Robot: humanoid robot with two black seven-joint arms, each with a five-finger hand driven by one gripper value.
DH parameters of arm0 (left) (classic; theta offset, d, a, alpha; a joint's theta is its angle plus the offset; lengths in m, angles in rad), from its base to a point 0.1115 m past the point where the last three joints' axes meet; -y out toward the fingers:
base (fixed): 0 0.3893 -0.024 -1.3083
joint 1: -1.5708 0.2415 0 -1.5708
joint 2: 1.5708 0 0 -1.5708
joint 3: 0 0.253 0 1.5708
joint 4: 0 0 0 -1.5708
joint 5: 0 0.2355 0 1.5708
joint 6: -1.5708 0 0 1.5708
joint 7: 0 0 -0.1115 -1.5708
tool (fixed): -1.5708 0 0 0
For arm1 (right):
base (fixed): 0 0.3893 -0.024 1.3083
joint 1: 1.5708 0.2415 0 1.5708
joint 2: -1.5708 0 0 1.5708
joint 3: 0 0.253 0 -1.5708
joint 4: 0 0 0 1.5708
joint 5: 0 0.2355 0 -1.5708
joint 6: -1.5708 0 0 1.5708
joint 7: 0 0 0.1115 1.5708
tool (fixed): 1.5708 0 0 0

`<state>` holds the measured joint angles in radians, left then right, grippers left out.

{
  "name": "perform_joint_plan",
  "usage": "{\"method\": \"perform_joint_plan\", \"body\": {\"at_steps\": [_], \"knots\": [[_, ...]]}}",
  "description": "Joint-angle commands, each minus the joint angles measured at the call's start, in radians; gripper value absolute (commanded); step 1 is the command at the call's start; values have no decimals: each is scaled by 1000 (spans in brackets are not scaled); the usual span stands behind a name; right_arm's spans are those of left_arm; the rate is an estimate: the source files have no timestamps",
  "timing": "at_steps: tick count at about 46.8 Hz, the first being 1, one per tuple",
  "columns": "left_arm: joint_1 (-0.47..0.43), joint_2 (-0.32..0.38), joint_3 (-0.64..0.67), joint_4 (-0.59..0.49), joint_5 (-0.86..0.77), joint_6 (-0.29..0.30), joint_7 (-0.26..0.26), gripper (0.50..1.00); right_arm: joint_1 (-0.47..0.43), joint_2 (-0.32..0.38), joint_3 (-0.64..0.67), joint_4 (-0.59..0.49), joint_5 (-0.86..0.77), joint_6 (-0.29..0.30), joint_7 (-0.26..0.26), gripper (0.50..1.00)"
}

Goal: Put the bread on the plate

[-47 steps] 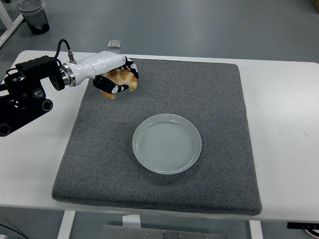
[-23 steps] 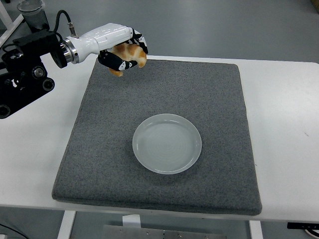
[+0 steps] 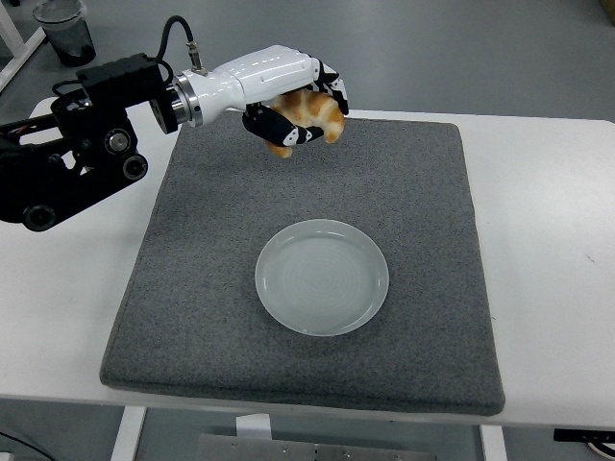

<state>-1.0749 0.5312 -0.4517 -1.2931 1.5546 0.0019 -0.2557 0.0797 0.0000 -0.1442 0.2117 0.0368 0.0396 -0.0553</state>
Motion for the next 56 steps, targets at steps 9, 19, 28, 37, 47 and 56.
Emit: {"method": "perform_joint_plan", "body": {"at_steps": [9,19,28,37,47,56], "knots": [[-40,-60,56,-12,2,-2,-2,500,0,0,2,0,0,0,0,932],[-43,-94,113,-57,5,-5,-16,500,0,0,0,0,0,0,0,932],[-43,-96,174,-107,18,-14,-22,500,0,0,2,0,0,-1,0,932],[-31,-94,231,-112,77,-14,-36,500,0,0,2,0,0,0,0,932],[13,-91,251,-110,140,-14,-43,500,0,0,0,0,0,-1,0,932],[29,-82,272,-92,167,-13,-46,500,0,0,0,0,0,0,0,932]]}}
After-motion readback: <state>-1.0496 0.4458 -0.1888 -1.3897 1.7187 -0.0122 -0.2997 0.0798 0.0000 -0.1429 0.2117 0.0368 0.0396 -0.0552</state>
